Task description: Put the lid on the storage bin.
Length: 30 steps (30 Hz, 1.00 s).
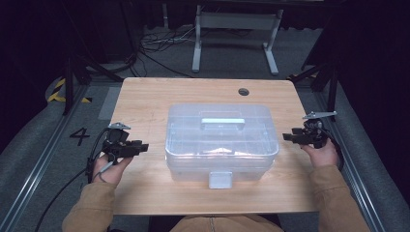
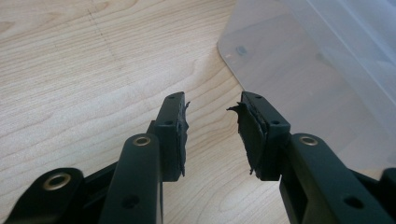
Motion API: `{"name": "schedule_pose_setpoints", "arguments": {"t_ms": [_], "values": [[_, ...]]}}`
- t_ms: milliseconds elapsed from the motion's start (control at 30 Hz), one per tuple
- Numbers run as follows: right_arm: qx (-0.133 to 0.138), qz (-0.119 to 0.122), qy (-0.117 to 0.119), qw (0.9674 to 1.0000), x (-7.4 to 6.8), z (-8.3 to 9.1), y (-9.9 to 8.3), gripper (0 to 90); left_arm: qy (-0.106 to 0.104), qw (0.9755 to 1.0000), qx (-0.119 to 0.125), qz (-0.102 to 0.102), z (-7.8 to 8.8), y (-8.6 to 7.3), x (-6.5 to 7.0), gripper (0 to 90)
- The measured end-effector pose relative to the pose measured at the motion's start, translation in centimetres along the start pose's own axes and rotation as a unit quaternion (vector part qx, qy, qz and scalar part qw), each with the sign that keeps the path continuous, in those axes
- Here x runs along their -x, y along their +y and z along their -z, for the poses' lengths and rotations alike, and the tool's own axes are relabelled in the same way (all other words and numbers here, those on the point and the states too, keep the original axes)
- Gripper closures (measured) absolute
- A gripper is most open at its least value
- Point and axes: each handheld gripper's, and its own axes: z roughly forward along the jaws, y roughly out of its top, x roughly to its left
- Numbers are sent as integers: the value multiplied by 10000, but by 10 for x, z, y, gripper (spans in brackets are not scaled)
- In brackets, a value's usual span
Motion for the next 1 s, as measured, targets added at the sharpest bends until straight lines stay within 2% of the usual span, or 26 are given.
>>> {"name": "schedule_pose_setpoints", "arguments": {"t_ms": [367, 700, 1000], "values": [[-237, 104, 44, 9997, -2, -12, -5, 403, -26, 10000, -91, 5, -4, -1, -1, 620], [-403, 333, -50, 9986, -7, -18, -7, 391, -53, 9999, -113, -2, -5, 1, -1, 618], [-564, 432, -125, 9974, -10, -22, -8, 381, -58, 9999, -119, -37, -6, 1, -1, 614]]}}
